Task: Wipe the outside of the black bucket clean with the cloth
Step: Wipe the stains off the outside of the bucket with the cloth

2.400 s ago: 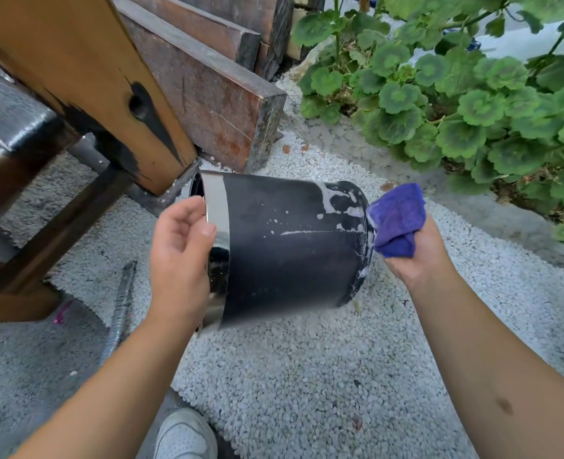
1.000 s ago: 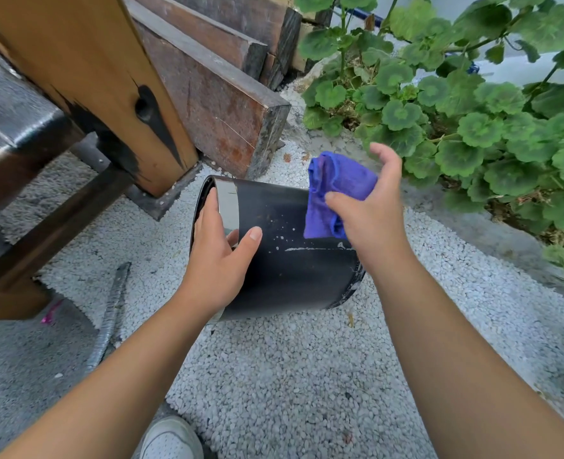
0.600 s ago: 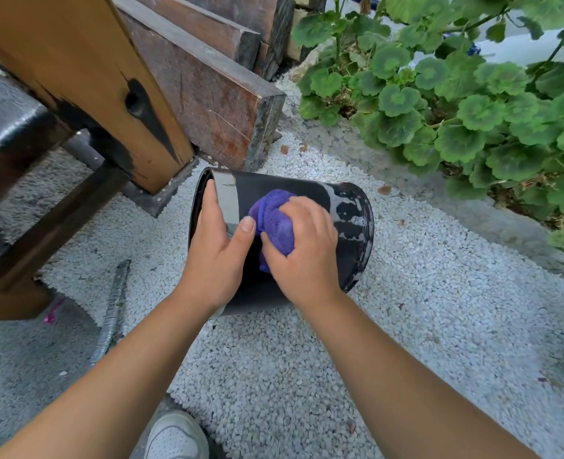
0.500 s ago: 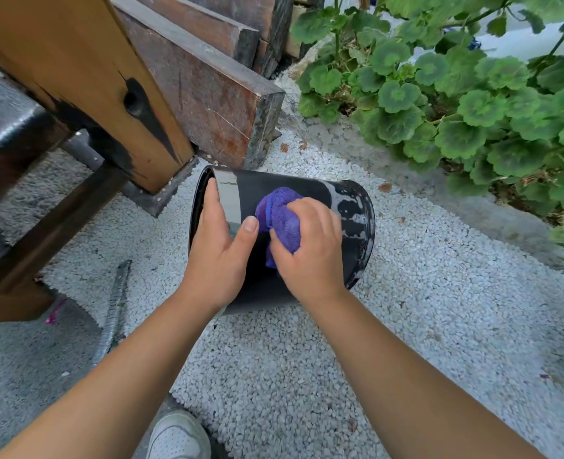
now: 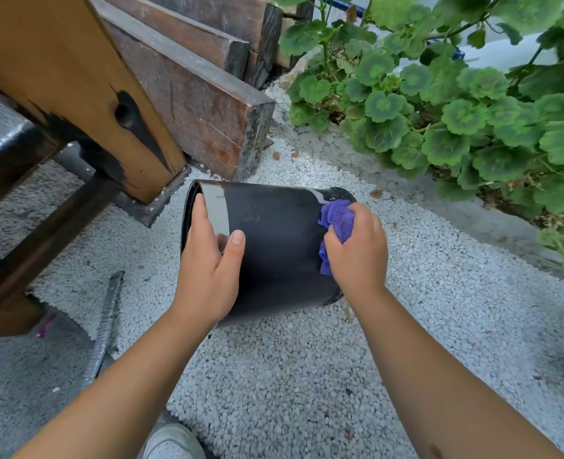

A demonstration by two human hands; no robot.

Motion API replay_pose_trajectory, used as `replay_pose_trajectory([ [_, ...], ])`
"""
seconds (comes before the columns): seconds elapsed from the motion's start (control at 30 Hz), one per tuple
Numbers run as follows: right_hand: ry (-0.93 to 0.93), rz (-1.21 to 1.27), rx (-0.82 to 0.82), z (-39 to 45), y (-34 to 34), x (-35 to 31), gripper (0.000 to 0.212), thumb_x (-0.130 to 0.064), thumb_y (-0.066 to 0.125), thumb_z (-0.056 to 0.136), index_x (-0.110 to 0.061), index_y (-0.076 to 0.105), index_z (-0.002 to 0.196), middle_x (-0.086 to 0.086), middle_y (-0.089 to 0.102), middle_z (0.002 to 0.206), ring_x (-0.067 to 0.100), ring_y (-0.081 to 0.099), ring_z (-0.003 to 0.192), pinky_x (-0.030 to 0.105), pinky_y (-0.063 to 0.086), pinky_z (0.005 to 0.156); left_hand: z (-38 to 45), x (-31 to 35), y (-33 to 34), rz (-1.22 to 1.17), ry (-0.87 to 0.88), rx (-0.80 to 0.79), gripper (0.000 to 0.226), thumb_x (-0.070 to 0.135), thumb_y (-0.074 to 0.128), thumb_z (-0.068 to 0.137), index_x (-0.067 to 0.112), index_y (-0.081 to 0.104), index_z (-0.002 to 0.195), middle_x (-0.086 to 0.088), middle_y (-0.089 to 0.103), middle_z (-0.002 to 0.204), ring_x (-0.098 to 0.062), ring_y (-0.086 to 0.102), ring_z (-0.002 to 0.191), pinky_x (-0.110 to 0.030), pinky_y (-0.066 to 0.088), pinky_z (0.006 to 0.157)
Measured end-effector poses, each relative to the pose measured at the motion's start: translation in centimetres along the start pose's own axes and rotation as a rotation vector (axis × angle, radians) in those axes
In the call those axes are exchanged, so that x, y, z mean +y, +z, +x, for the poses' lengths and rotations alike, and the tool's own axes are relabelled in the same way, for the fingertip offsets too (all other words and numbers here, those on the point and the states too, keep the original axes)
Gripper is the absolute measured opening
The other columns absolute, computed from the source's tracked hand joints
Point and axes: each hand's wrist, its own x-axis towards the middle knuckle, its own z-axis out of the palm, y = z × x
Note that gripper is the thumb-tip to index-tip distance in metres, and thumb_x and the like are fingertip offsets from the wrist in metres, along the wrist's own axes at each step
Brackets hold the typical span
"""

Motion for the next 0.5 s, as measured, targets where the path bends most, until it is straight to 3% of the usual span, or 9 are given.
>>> replay_pose_trajectory([
  [0.13, 0.019, -0.022, -0.013, 1.4, -1.1, 0.6, 0.032, -0.018, 0.059, 0.074, -0.023, 0.054, 0.106, 0.002, 0.061, 0.098, 0.027, 0.056, 0.089, 0.038, 0.048, 0.077, -0.5, 0.5, 0.4, 0.013, 0.011, 0.021, 0.073, 0.04, 0.042, 0.09, 0.022, 0.013, 0.154, 0.006, 0.038, 0.152, -0.009, 0.039, 0.137, -0.042, 0.038, 0.11],
  [0.23, 0.302, 0.231, 0.149, 3.0, -2.6, 0.8, 0.024, -0.017, 0.056, 0.074, -0.033, 0.05, 0.091, -0.011, 0.061, 0.084, 0.015, 0.063, 0.076, 0.025, 0.049, 0.058, -1.1, 0.5, 0.5, 0.031, 0.021, 0.033, 0.077, 0.04, 0.044, 0.089, 0.023, 0.009, 0.155, 0.008, 0.03, 0.156, -0.009, 0.034, 0.14, -0.041, 0.041, 0.109],
  [0.3, 0.412, 0.402, 0.274, 3.9, -3.6, 0.2, 0.026, -0.018, 0.059, 0.076, -0.031, 0.049, 0.096, -0.013, 0.06, 0.084, 0.002, 0.062, 0.068, 0.025, 0.052, 0.055, -1.6, 0.1, 0.3, 0.077, 0.03, 0.042, 0.079, 0.042, 0.044, 0.089, 0.024, 0.005, 0.156, 0.007, 0.024, 0.16, -0.009, 0.03, 0.143, -0.035, 0.041, 0.109],
  [0.43, 0.157, 0.452, 0.185, 3.3, -3.1, -4.8, 0.039, -0.012, 0.064, 0.079, -0.033, 0.049, 0.108, -0.005, 0.06, 0.103, -0.008, 0.059, 0.071, 0.004, 0.04, 0.047, -2.7, -0.9, 0.1, 0.139, 0.018, 0.061, 0.08, 0.039, 0.047, 0.089, 0.025, 0.004, 0.155, -0.006, 0.025, 0.16, -0.022, 0.035, 0.142, -0.002, 0.033, 0.099],
  [0.5, -0.069, 0.343, 0.064, 1.5, -1.9, -7.9, 0.041, -0.018, 0.066, 0.077, -0.032, 0.051, 0.113, -0.007, 0.057, 0.111, -0.001, 0.057, 0.082, 0.004, 0.041, 0.059, -3.2, -1.1, 0.3, 0.176, 0.01, 0.068, 0.08, 0.035, 0.05, 0.089, 0.021, 0.006, 0.155, -0.015, 0.028, 0.158, -0.033, 0.04, 0.137, 0.003, 0.03, 0.094],
])
